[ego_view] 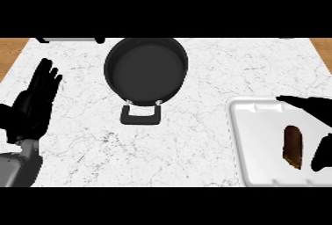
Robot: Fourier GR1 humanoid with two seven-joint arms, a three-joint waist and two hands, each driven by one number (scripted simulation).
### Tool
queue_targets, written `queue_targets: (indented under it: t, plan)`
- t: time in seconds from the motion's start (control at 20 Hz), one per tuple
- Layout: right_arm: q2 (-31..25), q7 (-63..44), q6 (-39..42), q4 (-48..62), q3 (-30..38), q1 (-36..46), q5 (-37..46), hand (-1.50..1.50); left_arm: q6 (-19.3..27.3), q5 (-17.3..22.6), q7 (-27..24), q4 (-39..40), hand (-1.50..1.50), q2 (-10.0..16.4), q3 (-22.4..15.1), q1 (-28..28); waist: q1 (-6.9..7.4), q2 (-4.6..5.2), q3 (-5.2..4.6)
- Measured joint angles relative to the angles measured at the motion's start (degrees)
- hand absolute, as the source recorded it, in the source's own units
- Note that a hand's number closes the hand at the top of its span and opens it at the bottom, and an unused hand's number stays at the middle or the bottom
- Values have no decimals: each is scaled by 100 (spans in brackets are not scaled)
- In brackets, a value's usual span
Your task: Pick the sweet potato from the tray and place it in the pot
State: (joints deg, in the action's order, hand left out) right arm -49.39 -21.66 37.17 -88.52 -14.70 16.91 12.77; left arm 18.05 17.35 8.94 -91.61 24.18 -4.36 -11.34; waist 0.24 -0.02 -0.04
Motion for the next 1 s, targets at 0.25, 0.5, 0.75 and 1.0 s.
queue_targets:
  t: [0.25, 0.5, 0.75, 1.0]
  plan:
    - [316, -139, 134, -160, 135, -272, 396, -150, -107, -134, 216, -145, 0, -90, 145, -24, -18, -2, 3]
    - [497, -218, 155, -96, 147, -423, 982, -150, -159, -325, 143, -168, 0, -278, 181, 76, -19, 0, 5]
    - [656, 184, 120, 173, 309, -548, 1502, -150, -356, -412, 127, -26, 0, -384, 373, 14, -23, 1, 4]
    - [1009, 412, 69, 470, 353, -499, 2031, -150, -409, -603, 299, -153, 0, -521, 446, -27, -15, 2, 5]
